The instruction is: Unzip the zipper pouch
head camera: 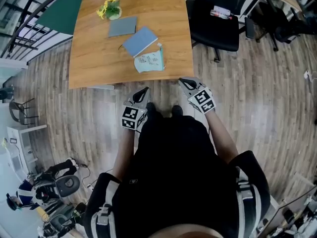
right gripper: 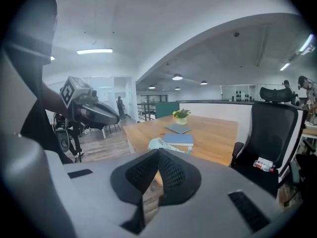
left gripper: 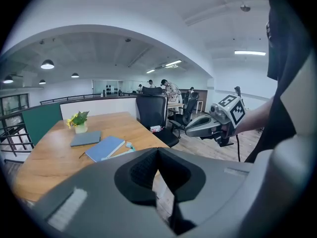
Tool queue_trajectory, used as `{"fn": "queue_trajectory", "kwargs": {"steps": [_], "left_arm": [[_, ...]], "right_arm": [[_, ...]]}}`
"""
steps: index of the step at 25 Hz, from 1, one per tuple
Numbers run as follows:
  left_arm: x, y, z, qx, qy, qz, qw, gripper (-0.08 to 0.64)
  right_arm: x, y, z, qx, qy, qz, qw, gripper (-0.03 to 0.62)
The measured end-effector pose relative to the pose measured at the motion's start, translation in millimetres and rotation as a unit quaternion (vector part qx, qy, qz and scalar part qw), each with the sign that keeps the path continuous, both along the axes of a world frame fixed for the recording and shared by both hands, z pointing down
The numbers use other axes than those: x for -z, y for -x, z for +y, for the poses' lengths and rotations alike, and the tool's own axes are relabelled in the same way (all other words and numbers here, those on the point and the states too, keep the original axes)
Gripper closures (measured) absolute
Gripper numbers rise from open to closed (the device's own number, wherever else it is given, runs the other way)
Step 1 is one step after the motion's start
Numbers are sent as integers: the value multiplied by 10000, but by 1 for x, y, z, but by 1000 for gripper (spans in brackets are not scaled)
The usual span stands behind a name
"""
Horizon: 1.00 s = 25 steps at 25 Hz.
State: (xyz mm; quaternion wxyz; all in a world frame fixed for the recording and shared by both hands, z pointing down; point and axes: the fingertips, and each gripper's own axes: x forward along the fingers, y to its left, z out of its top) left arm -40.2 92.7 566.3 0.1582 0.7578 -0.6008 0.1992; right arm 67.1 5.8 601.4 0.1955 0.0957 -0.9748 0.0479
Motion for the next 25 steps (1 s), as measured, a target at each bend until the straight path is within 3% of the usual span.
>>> {"fn": "queue_trajectory", "kwargs": {"steps": [6,17,25], "left_arm": [[-3,-5,-3,-171,22,-74,9998,560],[-3,0,-6,-83,-15,25,10000,558],[-7,0,-4,-53,37,-136,9999,517]], "right_arm": [[0,-1,-1,-80,-19,33,10000,588],[1,6,-3,17,-64,28,10000,583],[-1,10,-3,99,-74,31,9999,514]]}}
